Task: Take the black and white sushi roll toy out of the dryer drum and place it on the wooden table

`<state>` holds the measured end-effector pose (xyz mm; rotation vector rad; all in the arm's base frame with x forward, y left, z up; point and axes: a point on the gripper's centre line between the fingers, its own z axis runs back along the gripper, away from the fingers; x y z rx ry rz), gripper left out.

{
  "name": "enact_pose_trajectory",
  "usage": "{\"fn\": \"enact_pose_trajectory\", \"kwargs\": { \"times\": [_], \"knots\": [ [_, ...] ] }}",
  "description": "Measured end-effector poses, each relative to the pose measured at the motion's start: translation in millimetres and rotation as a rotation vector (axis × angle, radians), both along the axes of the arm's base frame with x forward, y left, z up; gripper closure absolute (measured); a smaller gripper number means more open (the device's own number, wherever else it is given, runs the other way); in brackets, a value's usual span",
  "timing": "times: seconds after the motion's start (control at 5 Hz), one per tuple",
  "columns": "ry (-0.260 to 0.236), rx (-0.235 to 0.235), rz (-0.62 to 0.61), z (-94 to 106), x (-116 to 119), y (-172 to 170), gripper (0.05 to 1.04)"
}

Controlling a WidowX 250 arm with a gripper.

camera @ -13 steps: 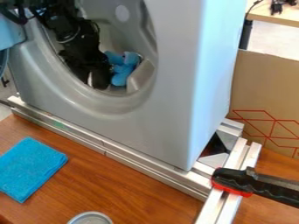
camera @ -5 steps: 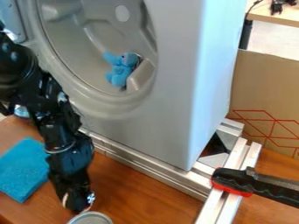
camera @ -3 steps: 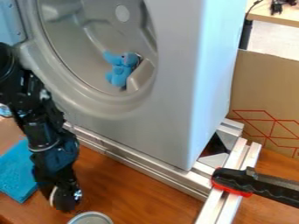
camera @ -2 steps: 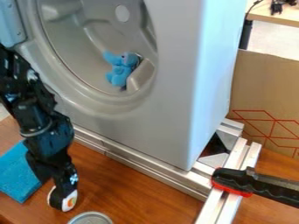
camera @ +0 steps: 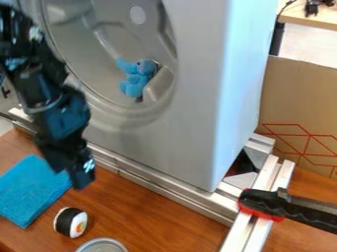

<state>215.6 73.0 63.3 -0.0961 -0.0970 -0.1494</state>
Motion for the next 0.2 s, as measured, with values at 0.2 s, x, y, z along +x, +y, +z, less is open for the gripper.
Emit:
{"fn": "enact_pose_trajectory", "kwargs": {
  "times": [0.2],
  "knots": [
    [0.015,0.139,0.05,31.4,3.4,-0.5,0.083]
  ]
}}
